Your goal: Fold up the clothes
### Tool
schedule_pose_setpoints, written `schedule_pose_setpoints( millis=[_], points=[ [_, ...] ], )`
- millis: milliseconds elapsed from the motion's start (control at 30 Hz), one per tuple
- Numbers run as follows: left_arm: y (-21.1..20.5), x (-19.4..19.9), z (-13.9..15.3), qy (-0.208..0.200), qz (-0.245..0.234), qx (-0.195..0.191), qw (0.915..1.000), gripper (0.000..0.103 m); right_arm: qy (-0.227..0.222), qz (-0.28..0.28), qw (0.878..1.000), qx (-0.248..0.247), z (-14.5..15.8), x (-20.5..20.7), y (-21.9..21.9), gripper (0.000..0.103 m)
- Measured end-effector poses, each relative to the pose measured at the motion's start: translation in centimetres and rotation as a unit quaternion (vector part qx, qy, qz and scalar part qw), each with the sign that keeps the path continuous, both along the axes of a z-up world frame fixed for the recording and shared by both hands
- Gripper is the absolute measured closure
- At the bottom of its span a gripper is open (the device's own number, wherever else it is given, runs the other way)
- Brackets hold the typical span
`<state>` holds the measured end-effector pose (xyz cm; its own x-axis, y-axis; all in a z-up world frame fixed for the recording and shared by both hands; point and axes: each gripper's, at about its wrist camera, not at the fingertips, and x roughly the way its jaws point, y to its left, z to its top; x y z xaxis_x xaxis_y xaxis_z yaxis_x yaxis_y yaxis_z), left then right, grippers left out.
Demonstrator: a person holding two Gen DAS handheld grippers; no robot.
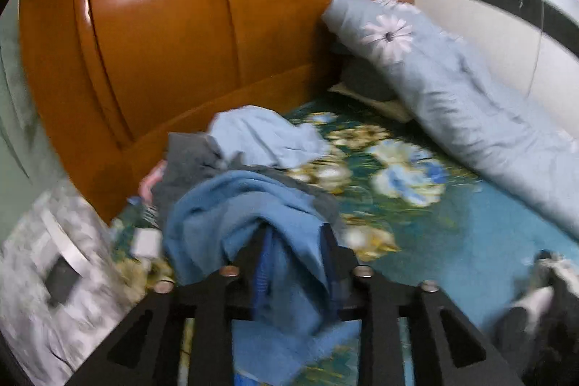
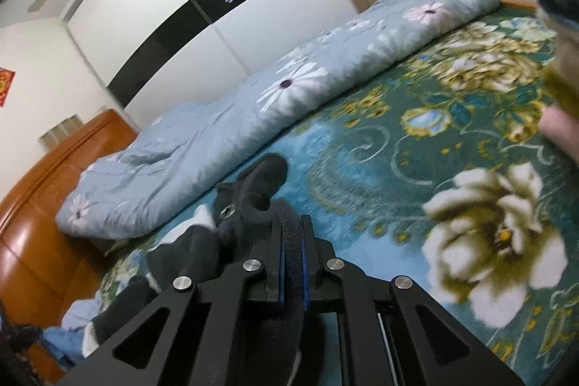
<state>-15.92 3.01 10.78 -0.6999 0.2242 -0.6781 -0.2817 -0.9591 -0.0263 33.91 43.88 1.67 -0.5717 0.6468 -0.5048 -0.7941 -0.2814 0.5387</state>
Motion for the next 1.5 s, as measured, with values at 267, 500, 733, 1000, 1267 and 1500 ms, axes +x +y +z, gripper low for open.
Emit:
schedule_pose_setpoints(
  millis=[267,500,733,1000,1267,1500],
  points=[
    [6.4,8.0,0.1,0.016,-0.175,-0.012,0.9843,0.047,-0.003,0.025,0.999,0.048,2.9,2.0,-0.1,0.099],
    [10.6,12.2,-3.1,-0.048,-0.25,-0.003,0.967,0.046,-0.012,0.261,0.957,0.127,5.4,-6.8,-8.8,0.031],
    [12.0,15.2,-4.4,-0.062,-0.295,0.019,0.9533,0.044,-0.154,0.307,0.913,0.219,4.0,-13.5,-15.7,0.031],
    [15.3,18.9,-6.7,-0.093,-0.343,0.029,0.9342,0.043,-0.213,0.268,0.926,0.162,1.6,-13.4,-12.9,0.097],
    [19.2,22.7,-7.1,-0.074,-0.397,-0.009,0.9149,0.043,-0.131,-0.056,0.979,0.144,5.8,1.5,-5.8,0.097],
    [25.5,25.8,-7.7,-0.021,-0.429,-0.082,0.8995,0.043,-0.107,-0.182,0.973,0.089,5.0,7.7,-2.7,0.097]
  ],
)
